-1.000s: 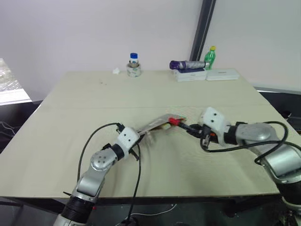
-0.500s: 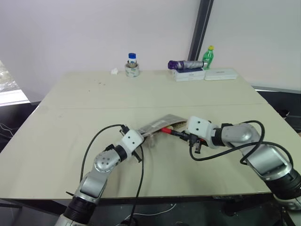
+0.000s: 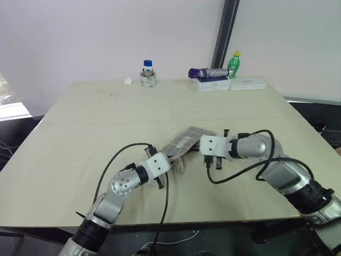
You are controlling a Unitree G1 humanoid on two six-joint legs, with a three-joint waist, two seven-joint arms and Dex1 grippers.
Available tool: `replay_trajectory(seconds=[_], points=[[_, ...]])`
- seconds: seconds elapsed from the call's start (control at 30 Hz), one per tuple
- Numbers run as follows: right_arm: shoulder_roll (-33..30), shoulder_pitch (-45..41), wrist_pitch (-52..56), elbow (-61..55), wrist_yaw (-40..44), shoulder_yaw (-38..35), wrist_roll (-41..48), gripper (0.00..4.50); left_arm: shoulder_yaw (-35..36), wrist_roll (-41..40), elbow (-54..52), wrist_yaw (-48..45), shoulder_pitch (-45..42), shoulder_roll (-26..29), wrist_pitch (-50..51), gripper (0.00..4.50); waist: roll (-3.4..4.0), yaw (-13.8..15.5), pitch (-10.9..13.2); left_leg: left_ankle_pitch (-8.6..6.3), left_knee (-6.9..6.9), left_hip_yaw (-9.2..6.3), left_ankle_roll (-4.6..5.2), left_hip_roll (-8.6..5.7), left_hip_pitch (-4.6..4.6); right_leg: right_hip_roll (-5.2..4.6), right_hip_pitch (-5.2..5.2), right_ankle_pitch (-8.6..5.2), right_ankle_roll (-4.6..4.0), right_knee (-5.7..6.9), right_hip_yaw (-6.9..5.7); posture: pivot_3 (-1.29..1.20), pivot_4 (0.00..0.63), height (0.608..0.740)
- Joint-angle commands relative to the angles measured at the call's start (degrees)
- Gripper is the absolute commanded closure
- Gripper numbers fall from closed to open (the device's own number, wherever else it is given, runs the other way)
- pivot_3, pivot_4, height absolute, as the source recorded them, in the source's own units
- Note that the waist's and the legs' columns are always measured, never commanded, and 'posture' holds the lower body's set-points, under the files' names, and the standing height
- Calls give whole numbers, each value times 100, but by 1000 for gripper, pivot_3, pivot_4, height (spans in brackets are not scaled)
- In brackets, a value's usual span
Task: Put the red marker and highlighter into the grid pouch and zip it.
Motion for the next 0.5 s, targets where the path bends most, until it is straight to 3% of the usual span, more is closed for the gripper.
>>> replay_trajectory(seconds=[0.03, 0.27, 0.5], points=[[177, -240, -171, -112, 176, -70, -11, 3730, -129, -110, -331, -195, -90, -44, -103, 4500, 0, 6, 0, 0, 0, 0, 0, 0, 0, -1, 0, 0, 0, 0, 0, 0, 150, 740], [-46, -154, -523, -108, 273, -528, 32, 312, 119, -224, -347, -87, 11, -93, 266, 4500, 0, 20, 0, 0, 2, -1, 0, 0, 0, -2, 2, 0, 0, 1, 0, 0, 150, 740], [-225, 131, 6, -435, 492, -1571, 808, 312, 662, -916, -461, 137, -2, -522, 1092, 4500, 0, 20, 0, 0, 3, -3, 1, 1, 0, -3, 4, 0, 0, 1, 0, 0, 150, 740]])
